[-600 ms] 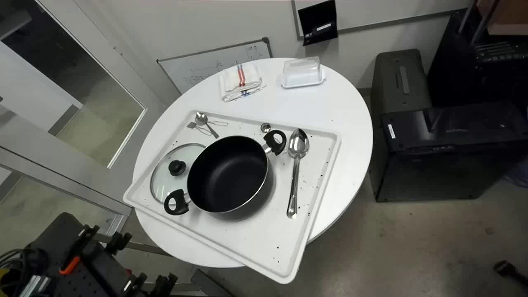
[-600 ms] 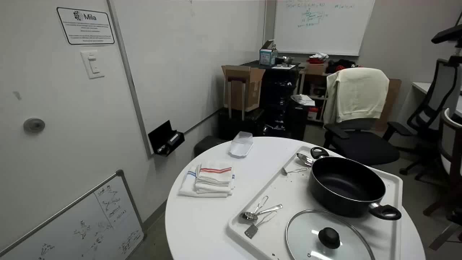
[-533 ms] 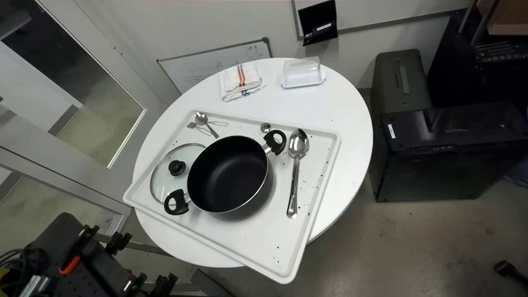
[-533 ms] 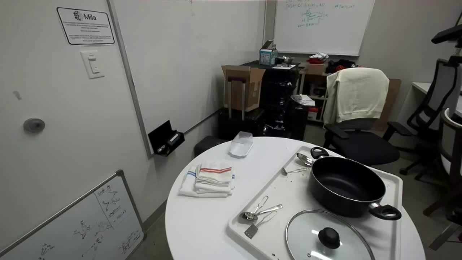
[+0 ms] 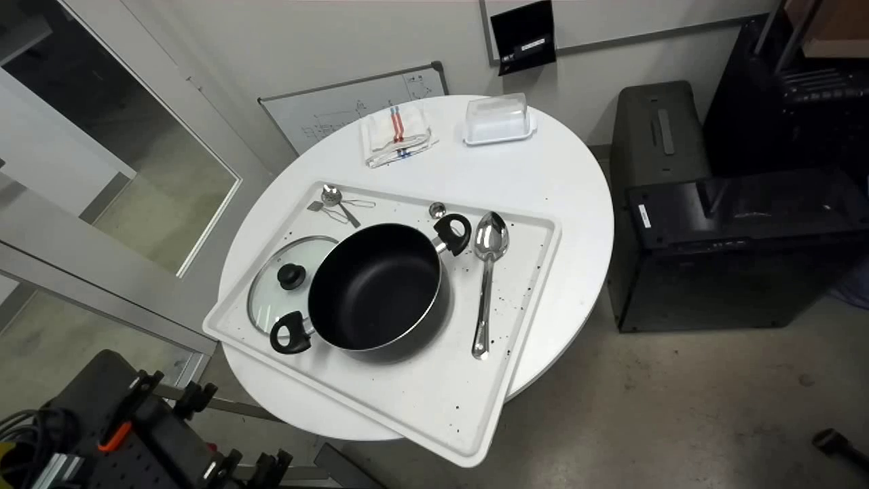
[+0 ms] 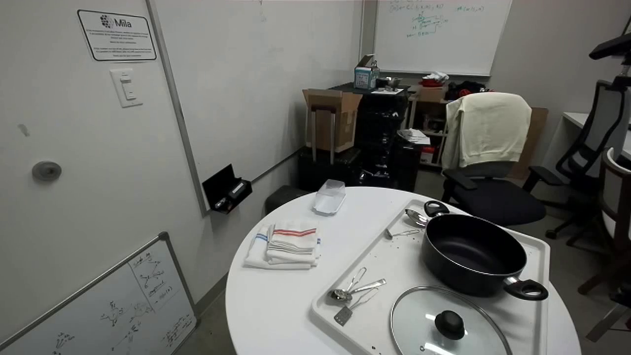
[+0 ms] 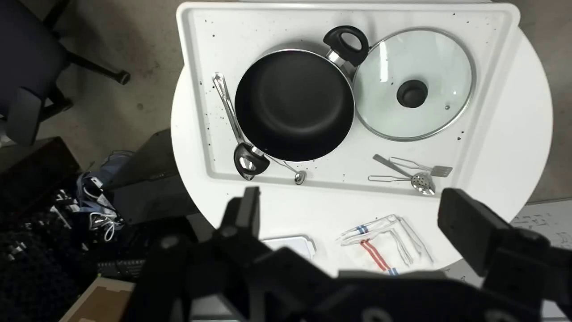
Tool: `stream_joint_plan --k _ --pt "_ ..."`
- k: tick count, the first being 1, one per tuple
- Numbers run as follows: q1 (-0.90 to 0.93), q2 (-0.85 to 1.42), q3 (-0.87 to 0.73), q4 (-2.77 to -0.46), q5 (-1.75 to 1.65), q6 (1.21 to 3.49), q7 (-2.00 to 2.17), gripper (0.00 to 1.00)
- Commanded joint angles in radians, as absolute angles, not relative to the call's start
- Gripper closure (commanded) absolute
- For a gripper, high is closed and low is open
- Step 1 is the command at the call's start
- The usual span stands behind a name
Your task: Place the lid on the pot
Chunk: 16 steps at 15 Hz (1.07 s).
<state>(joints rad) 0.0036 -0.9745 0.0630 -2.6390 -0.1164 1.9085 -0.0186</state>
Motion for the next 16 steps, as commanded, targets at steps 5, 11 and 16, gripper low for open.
stream_joint_plan --k 5,11,16 --pt "0.034 -0.892 0.034 -2.622 -0.114 1.924 -0.059 0.0" --pt "0.101 -0.701 -0.004 -2.614 -0.081 2.008 -0.171 0.0" --pt "0.164 -0.476 -0.027 -2.588 -0.036 2.106 -0.308 0.0"
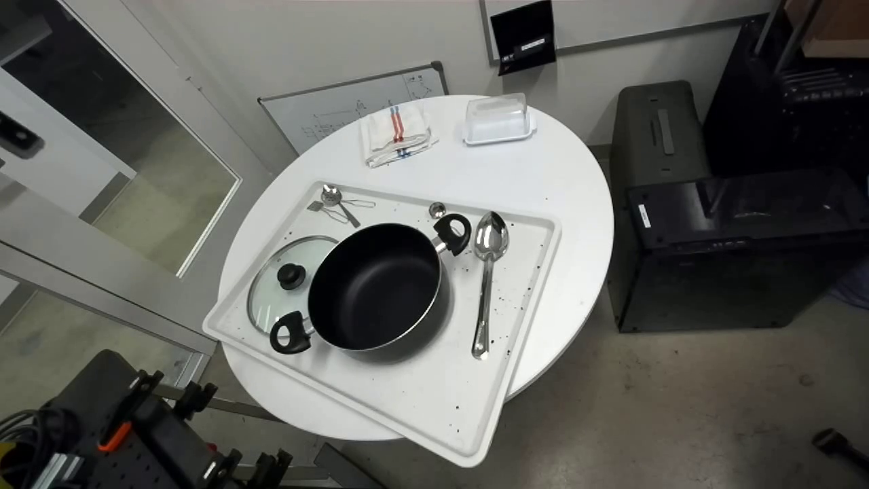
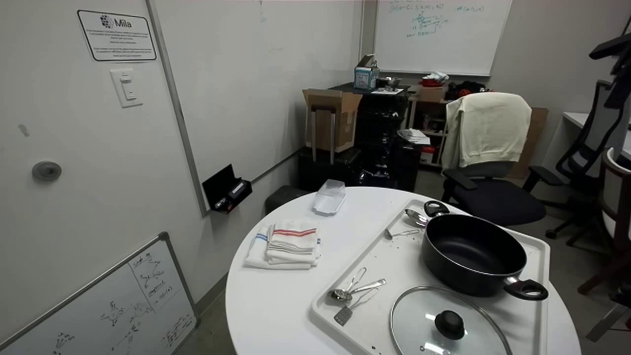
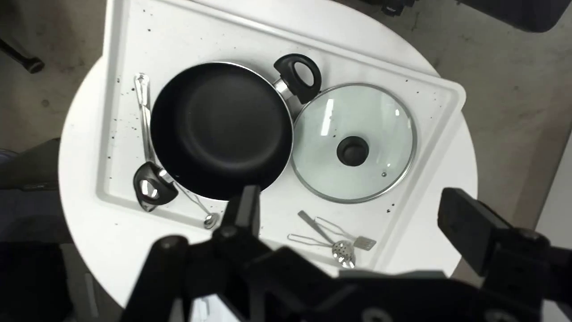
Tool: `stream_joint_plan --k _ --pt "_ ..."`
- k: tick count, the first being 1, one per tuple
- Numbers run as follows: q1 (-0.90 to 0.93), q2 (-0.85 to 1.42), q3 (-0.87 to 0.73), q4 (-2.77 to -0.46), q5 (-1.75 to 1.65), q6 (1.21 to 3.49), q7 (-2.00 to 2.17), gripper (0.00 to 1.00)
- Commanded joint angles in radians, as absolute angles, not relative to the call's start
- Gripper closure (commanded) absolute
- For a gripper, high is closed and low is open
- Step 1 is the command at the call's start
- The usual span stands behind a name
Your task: Place the lid on the pot
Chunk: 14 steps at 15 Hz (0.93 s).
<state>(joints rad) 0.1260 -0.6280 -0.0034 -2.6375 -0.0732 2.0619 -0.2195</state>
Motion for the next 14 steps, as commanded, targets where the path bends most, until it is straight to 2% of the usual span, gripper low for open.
stream_joint_plan --k 1,14 --pt "0.179 -0.416 -0.027 -2.578 -0.024 2.132 -0.341 0.0" --pt "0.18 0.18 0.112 -2.377 -0.118 2.286 -0.414 0.0"
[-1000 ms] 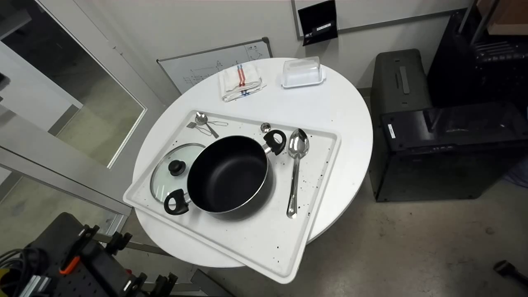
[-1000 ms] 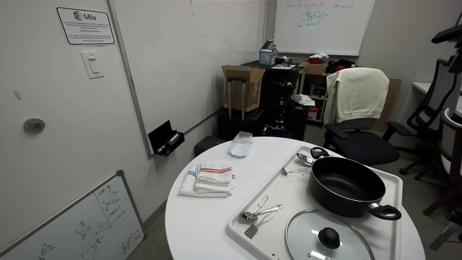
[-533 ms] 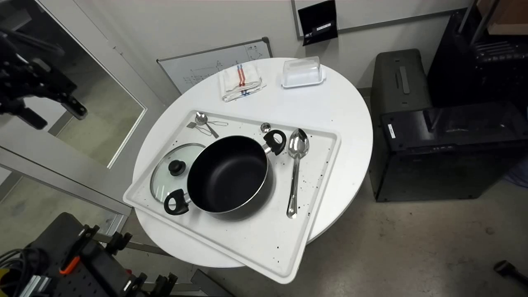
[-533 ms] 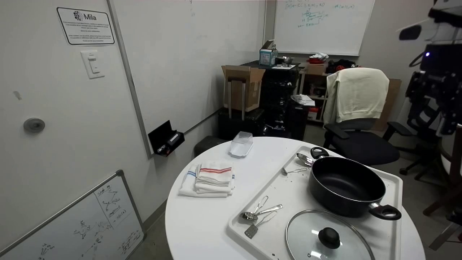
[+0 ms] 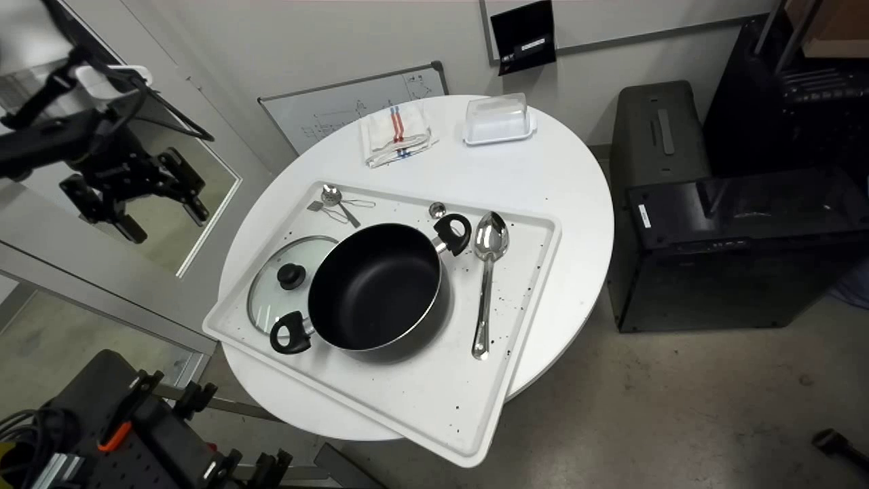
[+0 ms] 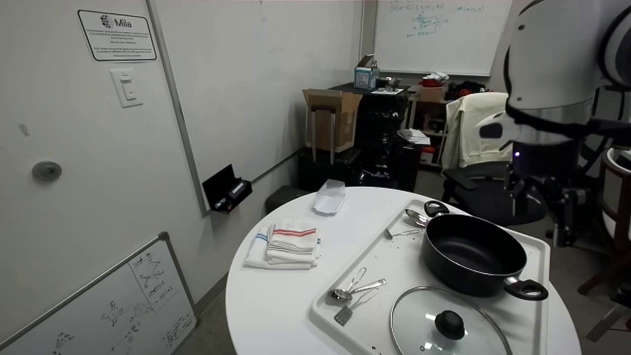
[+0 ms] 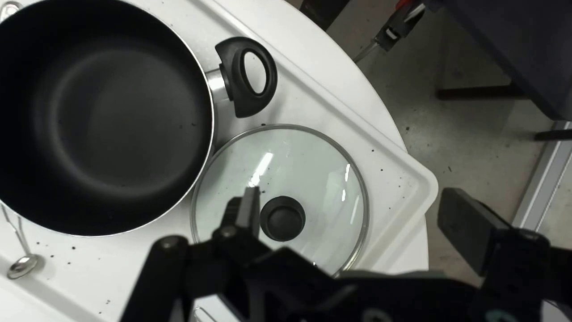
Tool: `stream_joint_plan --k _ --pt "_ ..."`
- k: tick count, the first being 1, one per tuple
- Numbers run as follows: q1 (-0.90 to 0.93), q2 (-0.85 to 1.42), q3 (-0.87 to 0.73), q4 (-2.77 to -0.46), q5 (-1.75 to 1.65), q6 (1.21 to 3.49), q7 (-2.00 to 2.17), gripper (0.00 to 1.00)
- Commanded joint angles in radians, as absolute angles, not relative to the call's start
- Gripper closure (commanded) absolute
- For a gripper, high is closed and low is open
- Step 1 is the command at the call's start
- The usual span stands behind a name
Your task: Place the lid on the pot
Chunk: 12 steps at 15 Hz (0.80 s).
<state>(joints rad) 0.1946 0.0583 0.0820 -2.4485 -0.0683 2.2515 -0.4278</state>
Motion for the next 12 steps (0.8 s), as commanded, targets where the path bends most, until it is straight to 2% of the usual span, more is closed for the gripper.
stream_joint_plan --k 1,12 --pt "0.181 0.219 0.119 -2.364 -0.143 2.307 -0.402 0.0" --pt "0.212 0.545 0.125 -2.229 -0.345 2.457 -0.322 0.0"
